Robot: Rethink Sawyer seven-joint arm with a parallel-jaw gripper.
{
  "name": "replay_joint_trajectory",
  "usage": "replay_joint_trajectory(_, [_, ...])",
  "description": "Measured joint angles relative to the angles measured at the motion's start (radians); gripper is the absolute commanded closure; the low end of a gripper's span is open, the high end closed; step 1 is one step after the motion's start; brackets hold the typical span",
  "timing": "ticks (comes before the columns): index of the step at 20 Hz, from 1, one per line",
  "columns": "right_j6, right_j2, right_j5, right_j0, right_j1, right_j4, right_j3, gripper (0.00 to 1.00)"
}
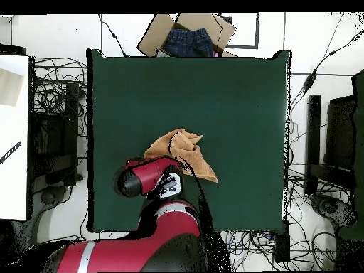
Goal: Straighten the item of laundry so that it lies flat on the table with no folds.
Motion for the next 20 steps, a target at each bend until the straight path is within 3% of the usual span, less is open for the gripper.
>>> replay_joint_trajectory(20, [0.000,0.030,0.046,-0.023,-0.023,0.000,0.000,1.00])
